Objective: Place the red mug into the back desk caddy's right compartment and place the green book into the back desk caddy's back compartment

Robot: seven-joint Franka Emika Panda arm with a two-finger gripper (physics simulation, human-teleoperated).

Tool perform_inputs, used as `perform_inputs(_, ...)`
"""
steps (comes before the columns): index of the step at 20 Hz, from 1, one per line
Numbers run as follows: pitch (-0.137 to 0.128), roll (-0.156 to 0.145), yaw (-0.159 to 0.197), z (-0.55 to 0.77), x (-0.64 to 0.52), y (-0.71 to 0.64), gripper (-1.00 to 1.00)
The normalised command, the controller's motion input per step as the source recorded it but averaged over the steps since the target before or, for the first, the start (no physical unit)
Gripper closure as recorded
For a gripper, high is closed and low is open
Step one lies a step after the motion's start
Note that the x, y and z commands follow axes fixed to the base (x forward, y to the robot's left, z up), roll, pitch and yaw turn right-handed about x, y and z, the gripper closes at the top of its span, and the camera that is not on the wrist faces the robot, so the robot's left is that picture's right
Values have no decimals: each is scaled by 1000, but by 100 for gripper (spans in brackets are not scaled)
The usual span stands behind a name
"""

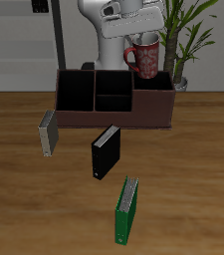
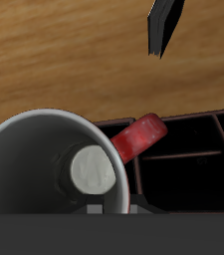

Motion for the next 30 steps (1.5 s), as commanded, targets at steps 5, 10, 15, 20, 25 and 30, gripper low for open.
perform_inputs(5, 7, -13, -12, -57, 33, -4, 100)
perform_inputs(10, 10, 7, 6, -106, 68, 47, 100)
perform_inputs(15, 16, -15, -3, -78, 110, -21, 100)
perform_inputs(20, 21, 3, 3, -72, 74, 76, 100)
perform_inputs(25, 2, 2, 4, -33, 20, 10, 100)
perform_inputs(30, 35, -13, -9, -191, 54, -84, 100)
